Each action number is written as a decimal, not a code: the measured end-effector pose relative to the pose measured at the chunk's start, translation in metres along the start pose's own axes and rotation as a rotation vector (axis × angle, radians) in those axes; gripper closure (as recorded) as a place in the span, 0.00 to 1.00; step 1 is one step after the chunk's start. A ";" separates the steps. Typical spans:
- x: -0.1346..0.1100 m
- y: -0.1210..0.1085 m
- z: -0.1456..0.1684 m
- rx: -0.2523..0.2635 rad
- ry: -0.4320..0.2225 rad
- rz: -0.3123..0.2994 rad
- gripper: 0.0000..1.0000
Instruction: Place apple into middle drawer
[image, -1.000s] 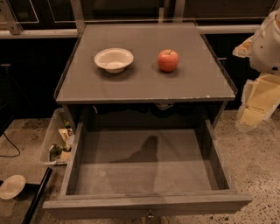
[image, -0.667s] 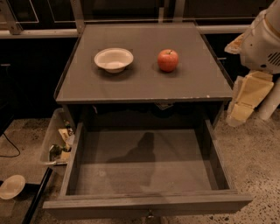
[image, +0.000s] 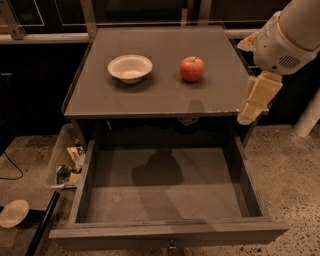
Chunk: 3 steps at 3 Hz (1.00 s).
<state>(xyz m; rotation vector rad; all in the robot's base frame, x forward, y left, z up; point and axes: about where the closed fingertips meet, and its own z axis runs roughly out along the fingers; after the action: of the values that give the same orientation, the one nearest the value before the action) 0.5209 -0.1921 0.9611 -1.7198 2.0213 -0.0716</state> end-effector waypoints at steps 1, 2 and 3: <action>0.008 -0.032 0.021 0.011 -0.090 0.001 0.00; 0.022 -0.065 0.042 -0.005 -0.166 0.016 0.00; 0.028 -0.098 0.058 -0.022 -0.232 0.034 0.00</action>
Offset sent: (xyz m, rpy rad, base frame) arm 0.1232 -0.0488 -0.0294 0.2604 -0.0321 0.0569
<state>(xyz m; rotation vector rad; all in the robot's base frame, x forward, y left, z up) 0.6303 -0.2234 0.9346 -1.6246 1.8853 0.1556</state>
